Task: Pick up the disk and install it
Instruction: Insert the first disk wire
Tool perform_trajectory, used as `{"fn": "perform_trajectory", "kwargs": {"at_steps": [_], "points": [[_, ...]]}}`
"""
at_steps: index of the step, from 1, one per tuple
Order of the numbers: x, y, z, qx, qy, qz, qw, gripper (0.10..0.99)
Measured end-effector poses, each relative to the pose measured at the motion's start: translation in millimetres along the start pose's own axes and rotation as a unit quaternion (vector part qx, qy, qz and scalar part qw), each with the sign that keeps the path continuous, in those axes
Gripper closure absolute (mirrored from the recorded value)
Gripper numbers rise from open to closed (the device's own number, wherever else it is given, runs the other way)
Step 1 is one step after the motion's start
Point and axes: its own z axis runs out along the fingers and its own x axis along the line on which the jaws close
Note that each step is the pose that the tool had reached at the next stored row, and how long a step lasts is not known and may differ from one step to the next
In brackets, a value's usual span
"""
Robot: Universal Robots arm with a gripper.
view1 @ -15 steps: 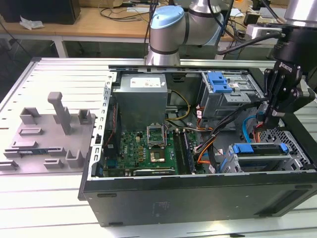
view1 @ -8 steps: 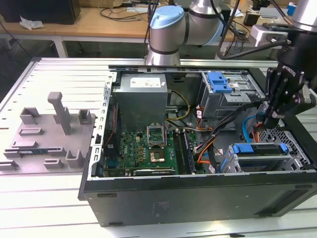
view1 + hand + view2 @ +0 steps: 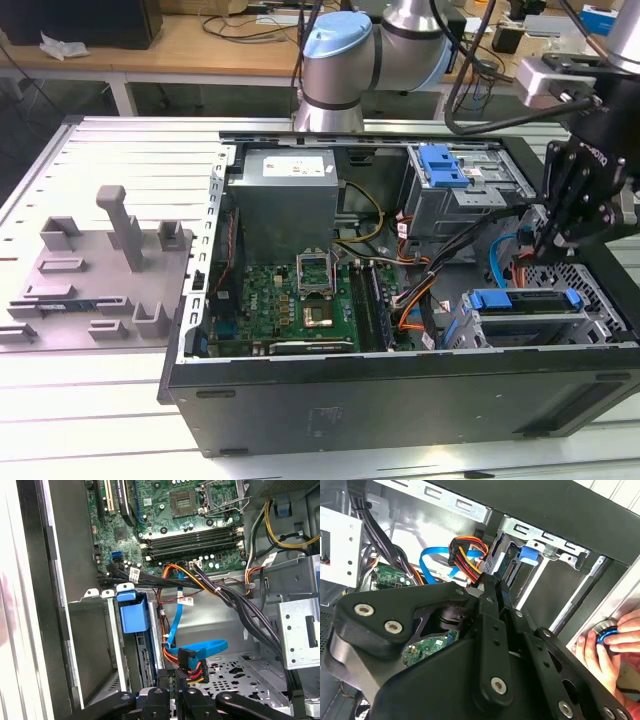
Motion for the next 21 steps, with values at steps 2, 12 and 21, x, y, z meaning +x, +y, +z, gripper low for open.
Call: {"fn": "perform_trajectory", "kwargs": {"at_steps": [2, 12, 21], "points": [[1.3, -0.4, 0.2, 0.0, -0.0013, -0.002, 1.0, 0.922], [6.1, -1.7, 0.5, 0.0014, -0.0018, -0.013, 0.9999, 0.922], [21.5, -6.7, 2.2, 0.0022, -0.0021, -0.02, 0.9998, 0.922]]}}
